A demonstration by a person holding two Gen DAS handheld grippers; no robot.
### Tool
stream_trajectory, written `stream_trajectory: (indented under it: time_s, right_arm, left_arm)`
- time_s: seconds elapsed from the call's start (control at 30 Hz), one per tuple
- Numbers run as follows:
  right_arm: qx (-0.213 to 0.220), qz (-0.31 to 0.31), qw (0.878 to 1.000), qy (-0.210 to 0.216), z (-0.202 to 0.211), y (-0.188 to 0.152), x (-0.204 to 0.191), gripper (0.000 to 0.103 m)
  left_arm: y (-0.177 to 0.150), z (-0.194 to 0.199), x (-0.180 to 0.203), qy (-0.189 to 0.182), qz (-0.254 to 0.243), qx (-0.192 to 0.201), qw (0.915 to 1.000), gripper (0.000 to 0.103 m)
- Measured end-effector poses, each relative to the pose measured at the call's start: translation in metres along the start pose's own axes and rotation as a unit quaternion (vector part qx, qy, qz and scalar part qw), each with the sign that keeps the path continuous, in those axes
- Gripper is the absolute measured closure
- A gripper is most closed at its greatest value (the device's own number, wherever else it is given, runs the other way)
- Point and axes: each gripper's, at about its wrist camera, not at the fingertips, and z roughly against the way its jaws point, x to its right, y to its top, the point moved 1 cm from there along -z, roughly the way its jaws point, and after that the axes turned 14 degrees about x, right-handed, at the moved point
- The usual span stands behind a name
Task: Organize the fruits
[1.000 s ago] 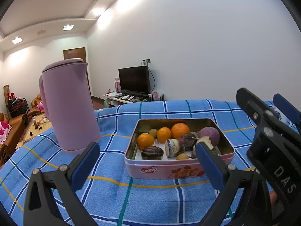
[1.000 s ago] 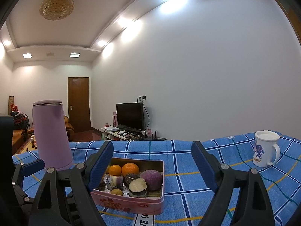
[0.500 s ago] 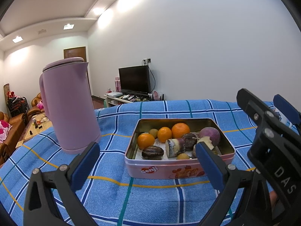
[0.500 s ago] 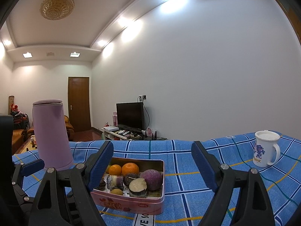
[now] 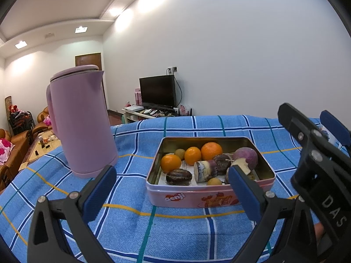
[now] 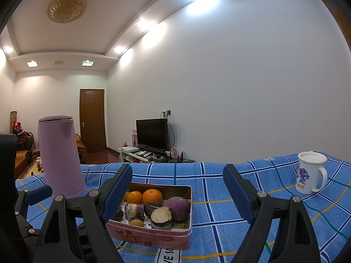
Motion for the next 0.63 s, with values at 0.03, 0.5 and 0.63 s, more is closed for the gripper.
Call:
stream_trajectory:
  time_s: [0.03, 0.5, 0.63]
  right_arm:
    - [0.000, 0.000, 1.000, 0.000, -0.0001, 0.0000, 0.0000, 0.017]
    - [-0.004, -0.002, 1.000, -0.001, -0.0007, -0.0021, 0.0019, 0.017]
    - [-0.009, -0.002, 1.000, -0.001, -0.0020, -0.0028, 0.0024, 0.017]
  left_arm:
    - [-0.0002, -0.0006, -0.0005, 0.001, 0.001, -0.002, 1.0000, 0.000]
    - [-0.0025, -0.0061, -0.0032, -0.003, 0.007, -0.018, 0.9998, 0.000]
    - [-0.0029, -0.0072, -0.0042, -0.001, 0.009, -0.020, 0.9998, 0.000]
